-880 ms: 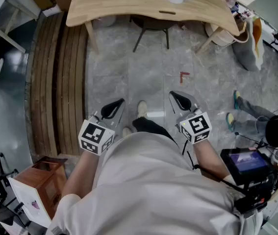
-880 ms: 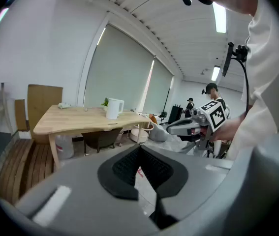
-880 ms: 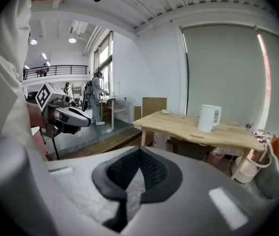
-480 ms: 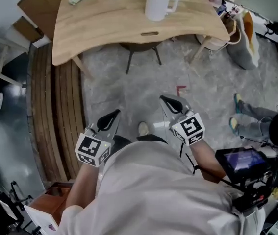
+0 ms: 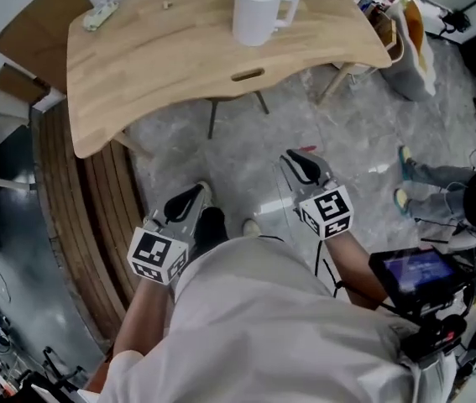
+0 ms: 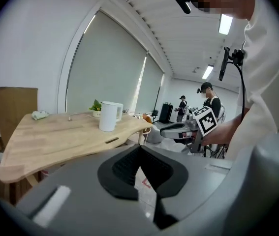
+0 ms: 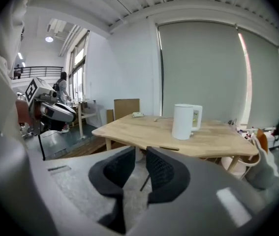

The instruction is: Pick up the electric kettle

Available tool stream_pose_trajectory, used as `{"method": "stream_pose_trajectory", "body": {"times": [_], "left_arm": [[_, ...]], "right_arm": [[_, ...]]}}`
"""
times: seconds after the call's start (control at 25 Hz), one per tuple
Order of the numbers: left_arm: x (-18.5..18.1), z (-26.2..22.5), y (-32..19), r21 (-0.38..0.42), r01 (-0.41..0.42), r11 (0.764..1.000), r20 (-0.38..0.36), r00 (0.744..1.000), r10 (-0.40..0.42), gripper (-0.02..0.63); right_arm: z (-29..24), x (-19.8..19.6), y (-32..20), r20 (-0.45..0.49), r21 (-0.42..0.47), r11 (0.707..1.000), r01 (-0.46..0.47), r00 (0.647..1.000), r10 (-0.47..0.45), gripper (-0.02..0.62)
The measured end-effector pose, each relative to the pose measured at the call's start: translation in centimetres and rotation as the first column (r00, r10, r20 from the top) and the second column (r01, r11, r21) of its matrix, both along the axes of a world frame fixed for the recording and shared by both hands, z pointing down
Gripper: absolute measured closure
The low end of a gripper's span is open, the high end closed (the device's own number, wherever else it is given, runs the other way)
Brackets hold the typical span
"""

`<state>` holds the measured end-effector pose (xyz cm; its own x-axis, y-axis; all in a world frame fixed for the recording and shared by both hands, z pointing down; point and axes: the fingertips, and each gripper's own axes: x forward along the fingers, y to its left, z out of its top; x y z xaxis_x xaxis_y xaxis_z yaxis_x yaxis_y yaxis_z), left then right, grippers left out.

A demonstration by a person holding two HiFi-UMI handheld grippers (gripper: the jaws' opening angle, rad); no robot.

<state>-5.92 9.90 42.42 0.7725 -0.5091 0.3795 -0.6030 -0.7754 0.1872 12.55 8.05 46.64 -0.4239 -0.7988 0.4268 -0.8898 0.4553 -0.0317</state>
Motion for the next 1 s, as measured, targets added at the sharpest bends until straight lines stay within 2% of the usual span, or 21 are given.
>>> {"method": "stream_pose_trajectory", "body": {"times": [0.2,0.32,0.44,0.8,1.0], "left_arm": [[-1.7,-1.3,-7.7,0.051,-0.106,0.993,-0.021,0.994,0.107,0.593],[-2.2,-1.7,-11.3,0.057,-0.192,0.98,-0.017,0.981,0.193,0.575],[-2.1,-1.6,-14.9,0.065,-0.249,0.966,0.005,0.969,0.249,0.575],[0.5,-2.1,-21.6,0.056,-0.18,0.982,-0.019,0.983,0.181,0.575],[5.7,-2.6,-26.5,0.043,-0.135,0.99,-0.003,0.991,0.136,0.575]], "right_arm": [[1.0,0.6,-7.8,-0.002,-0.019,0.983,-0.183,0.983,0.183,0.523],[0.9,2.3,-12.4,0.01,-0.022,0.953,-0.302,0.953,0.302,0.506],[0.7,4.6,-16.1,-0.002,-0.006,0.926,-0.378,0.926,0.378,0.502],[0.9,12.3,-27.0,-0.045,0.029,0.883,-0.469,0.882,0.47,0.474],[2.3,18.0,-35.7,-0.109,0.048,0.895,-0.443,0.889,0.445,0.446]]}}
